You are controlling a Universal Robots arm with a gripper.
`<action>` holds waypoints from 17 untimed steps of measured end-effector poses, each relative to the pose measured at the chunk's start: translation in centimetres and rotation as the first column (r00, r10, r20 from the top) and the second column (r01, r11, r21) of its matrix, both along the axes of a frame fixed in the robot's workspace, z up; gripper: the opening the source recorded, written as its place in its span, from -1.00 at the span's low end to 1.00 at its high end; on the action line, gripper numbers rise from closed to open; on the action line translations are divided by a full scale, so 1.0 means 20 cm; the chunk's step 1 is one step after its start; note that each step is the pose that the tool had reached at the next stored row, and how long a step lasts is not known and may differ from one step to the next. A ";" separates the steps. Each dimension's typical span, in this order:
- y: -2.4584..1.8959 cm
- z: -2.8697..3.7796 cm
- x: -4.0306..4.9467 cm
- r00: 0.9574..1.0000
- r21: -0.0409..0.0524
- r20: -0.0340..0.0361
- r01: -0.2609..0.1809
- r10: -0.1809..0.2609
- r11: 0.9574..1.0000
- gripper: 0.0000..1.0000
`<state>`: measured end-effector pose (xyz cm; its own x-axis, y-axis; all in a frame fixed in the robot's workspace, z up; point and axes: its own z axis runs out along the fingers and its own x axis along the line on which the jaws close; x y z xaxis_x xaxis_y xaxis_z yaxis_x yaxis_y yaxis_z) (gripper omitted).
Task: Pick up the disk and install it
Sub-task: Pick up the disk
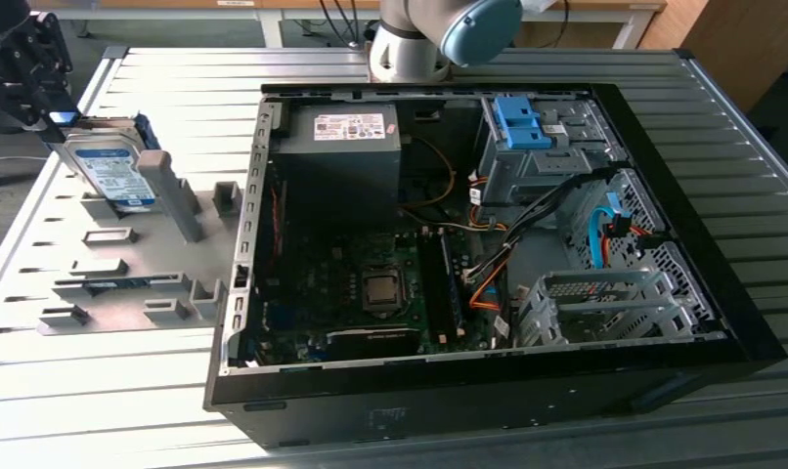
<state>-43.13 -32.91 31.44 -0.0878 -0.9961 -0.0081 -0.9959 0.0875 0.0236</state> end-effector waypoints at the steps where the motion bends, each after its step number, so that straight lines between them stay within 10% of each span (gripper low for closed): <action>1: 0.000 0.000 0.000 1.000 0.000 0.000 0.000 0.000 1.000 -0.05; 17: 0.000 -0.019 0.000 1.000 -0.004 0.000 -0.014 0.014 1.000 -0.05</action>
